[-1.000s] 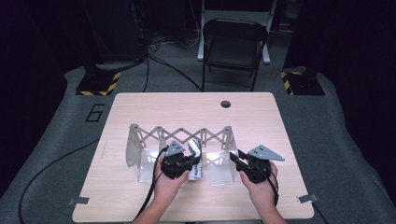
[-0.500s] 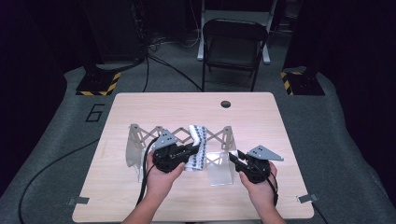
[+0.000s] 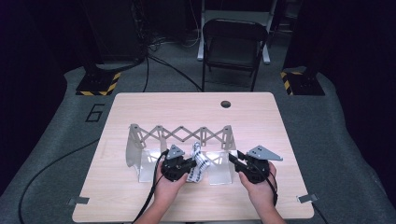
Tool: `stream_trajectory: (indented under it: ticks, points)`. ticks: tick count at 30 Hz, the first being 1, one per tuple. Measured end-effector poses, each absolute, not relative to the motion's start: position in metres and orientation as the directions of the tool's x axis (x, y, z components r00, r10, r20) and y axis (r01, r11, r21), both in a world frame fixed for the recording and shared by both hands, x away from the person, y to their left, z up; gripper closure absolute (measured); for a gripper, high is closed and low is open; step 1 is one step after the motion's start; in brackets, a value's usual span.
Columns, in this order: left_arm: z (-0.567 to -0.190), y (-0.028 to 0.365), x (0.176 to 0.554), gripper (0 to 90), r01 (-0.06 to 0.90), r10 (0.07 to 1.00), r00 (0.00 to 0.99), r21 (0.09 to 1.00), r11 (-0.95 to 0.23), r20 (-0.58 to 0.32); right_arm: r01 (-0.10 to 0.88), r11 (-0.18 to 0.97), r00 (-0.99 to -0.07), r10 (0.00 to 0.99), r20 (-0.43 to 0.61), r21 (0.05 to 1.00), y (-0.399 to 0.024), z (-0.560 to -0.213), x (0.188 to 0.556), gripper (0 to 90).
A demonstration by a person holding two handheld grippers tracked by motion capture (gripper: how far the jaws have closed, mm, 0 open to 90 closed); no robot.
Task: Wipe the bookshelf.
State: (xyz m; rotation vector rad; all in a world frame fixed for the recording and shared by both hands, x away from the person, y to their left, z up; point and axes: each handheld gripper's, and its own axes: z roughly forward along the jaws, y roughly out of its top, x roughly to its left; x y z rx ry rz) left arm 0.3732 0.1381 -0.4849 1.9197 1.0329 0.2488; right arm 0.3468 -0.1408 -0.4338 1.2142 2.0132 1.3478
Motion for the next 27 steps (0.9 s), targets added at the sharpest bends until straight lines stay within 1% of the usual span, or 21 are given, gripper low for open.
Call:
stream_trajectory:
  ticks: [4,5,7,8,9,10,11,13,14,15,18,20,21,22,23,26,27]
  points:
    - [-0.489,0.139,0.372,81.0,0.575,0.751,0.619,0.785,-0.232,-0.232,0.428,0.145,-0.525,0.843,0.115,0.892,-0.141,-0.434,0.347,68.8]
    - [-0.487,0.14,0.372,81.1,0.564,0.752,0.621,0.793,-0.23,-0.223,0.433,0.143,-0.523,0.844,0.118,0.89,-0.141,-0.434,0.346,68.8]
    - [-0.476,0.143,0.372,81.1,0.551,0.751,0.62,0.808,-0.209,-0.228,0.431,0.144,-0.523,0.844,0.117,0.891,-0.141,-0.434,0.347,68.8]
    - [-0.457,0.146,0.37,81.1,0.519,0.75,0.619,0.838,-0.168,-0.233,0.427,0.146,-0.526,0.843,0.113,0.892,-0.141,-0.434,0.347,68.8]
    - [-0.457,0.146,0.37,81.1,0.519,0.75,0.619,0.838,-0.168,-0.233,0.427,0.146,-0.526,0.843,0.113,0.892,-0.141,-0.434,0.347,68.8]
    - [-0.437,0.15,0.371,81.0,0.474,0.738,0.642,0.864,-0.169,-0.208,0.428,0.145,-0.525,0.843,0.114,0.892,-0.141,-0.434,0.347,68.7]
    - [-0.437,0.15,0.371,81.1,0.474,0.738,0.642,0.864,-0.169,-0.208,0.428,0.145,-0.525,0.843,0.114,0.892,-0.141,-0.434,0.347,68.7]
    - [-0.416,0.15,0.372,81.1,0.432,0.737,0.646,0.892,-0.135,-0.202,0.432,0.14,-0.518,0.847,0.118,0.891,-0.14,-0.434,0.346,68.7]
    - [-0.416,0.15,0.372,81.1,0.432,0.737,0.646,0.892,-0.135,-0.202,0.432,0.14,-0.518,0.847,0.118,0.891,-0.14,-0.434,0.346,68.7]
    - [-0.413,0.15,0.374,81.1,0.419,0.736,0.652,0.896,-0.148,-0.183,0.432,0.14,-0.518,0.847,0.118,0.891,-0.14,-0.434,0.346,68.7]
    - [-0.422,0.146,0.379,81.0,0.442,0.741,0.643,0.884,-0.152,-0.194,0.428,0.143,-0.521,0.846,0.115,0.892,-0.14,-0.434,0.347,68.8]
    - [-0.439,0.142,0.38,81.0,0.476,0.743,0.639,0.862,-0.176,-0.201,0.433,0.142,-0.522,0.844,0.12,0.89,-0.14,-0.434,0.346,68.7]
    - [-0.439,0.142,0.38,81.0,0.476,0.743,0.639,0.862,-0.176,-0.201,0.433,0.143,-0.523,0.844,0.119,0.89,-0.141,-0.434,0.347,68.8]
    - [-0.453,0.139,0.382,81.0,0.506,0.748,0.631,0.841,-0.194,-0.207,0.433,0.142,-0.522,0.845,0.119,0.89,-0.14,-0.434,0.347,68.8]
    - [-0.453,0.139,0.382,81.0,0.506,0.748,0.631,0.841,-0.194,-0.207,0.43,0.142,-0.522,0.845,0.117,0.891,-0.14,-0.434,0.347,68.8]
    - [-0.473,0.135,0.386,81.0,0.542,0.753,0.629,0.804,-0.245,-0.194,0.429,0.144,-0.522,0.845,0.115,0.892,-0.14,-0.434,0.347,68.8]
    - [-0.477,0.134,0.387,81.0,0.55,0.752,0.627,0.799,-0.244,-0.201,0.429,0.145,-0.522,0.845,0.114,0.892,-0.14,-0.434,0.347,68.8]
